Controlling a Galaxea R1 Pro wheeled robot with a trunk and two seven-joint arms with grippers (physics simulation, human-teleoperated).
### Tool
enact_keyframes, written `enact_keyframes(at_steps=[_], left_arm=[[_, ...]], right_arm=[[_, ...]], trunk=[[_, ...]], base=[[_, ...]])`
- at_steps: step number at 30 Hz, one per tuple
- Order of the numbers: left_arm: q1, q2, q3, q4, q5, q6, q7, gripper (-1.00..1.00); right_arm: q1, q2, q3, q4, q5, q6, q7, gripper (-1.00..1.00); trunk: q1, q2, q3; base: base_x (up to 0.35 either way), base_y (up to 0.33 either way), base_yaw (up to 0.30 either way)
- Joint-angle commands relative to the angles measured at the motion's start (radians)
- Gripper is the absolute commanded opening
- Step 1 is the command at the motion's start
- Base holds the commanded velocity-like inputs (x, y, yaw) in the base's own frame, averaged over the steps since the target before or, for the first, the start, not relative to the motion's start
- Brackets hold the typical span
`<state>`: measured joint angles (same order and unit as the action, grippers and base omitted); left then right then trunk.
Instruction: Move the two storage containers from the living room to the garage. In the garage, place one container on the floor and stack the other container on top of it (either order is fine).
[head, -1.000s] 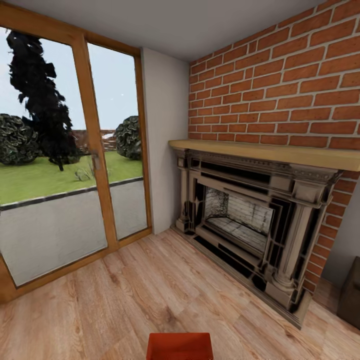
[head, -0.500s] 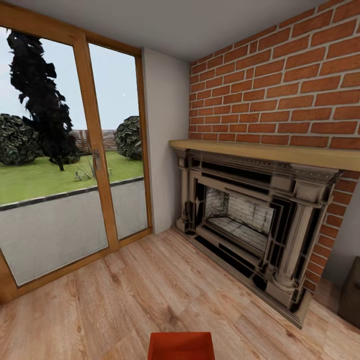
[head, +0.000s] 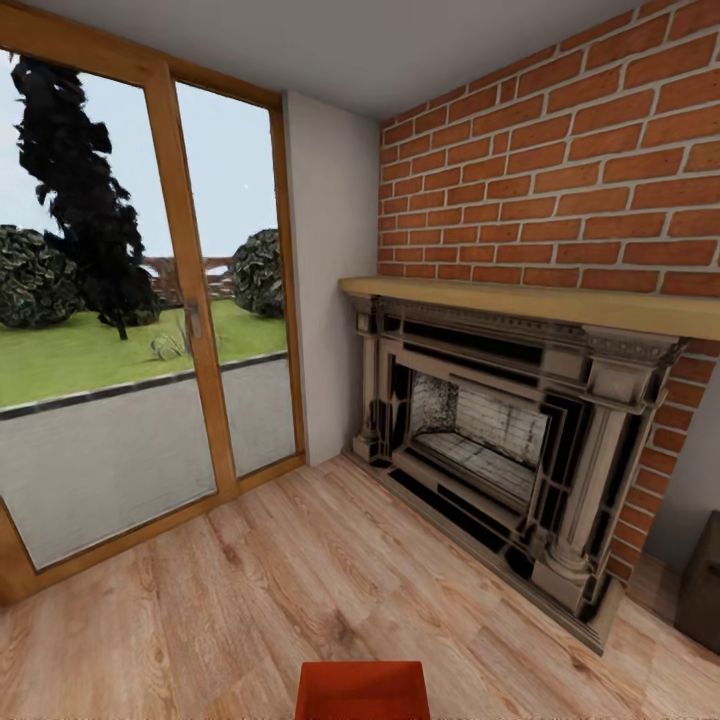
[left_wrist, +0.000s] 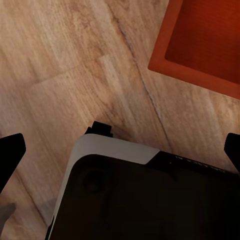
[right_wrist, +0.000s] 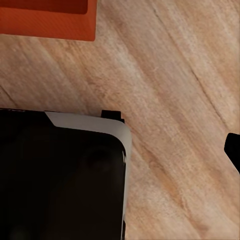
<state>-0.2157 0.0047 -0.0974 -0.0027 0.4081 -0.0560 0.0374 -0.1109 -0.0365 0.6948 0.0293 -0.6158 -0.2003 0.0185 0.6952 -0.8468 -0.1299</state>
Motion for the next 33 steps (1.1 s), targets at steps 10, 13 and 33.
enact_keyframes(at_steps=[10, 13, 33], left_arm=[[-0.001, 0.001, -0.008, 0.0, 0.008, -0.002, 0.003, 1.0], [-0.001, 0.001, -0.008, 0.0, 0.007, -0.002, 0.003, 1.0], [-0.001, 0.01, -0.012, -0.006, -0.002, -0.004, 0.001, 1.0]], right_arm=[[-0.001, -0.001, 0.006, 0.003, -0.008, -0.005, 0.006, 1.0], [-0.001, -0.002, 0.004, 0.003, -0.008, -0.004, 0.006, 1.0], [-0.001, -0.002, 0.003, 0.003, -0.009, -0.01, 0.007, 1.0]], trunk=[[0.0, -0.001, -0.017], [0.0, -0.001, -0.022], [0.0, -0.001, -0.054]], base=[[0.0, 0.0, 0.0], [0.0, 0.0, 0.0], [0.0, 0.0, 0.0]])
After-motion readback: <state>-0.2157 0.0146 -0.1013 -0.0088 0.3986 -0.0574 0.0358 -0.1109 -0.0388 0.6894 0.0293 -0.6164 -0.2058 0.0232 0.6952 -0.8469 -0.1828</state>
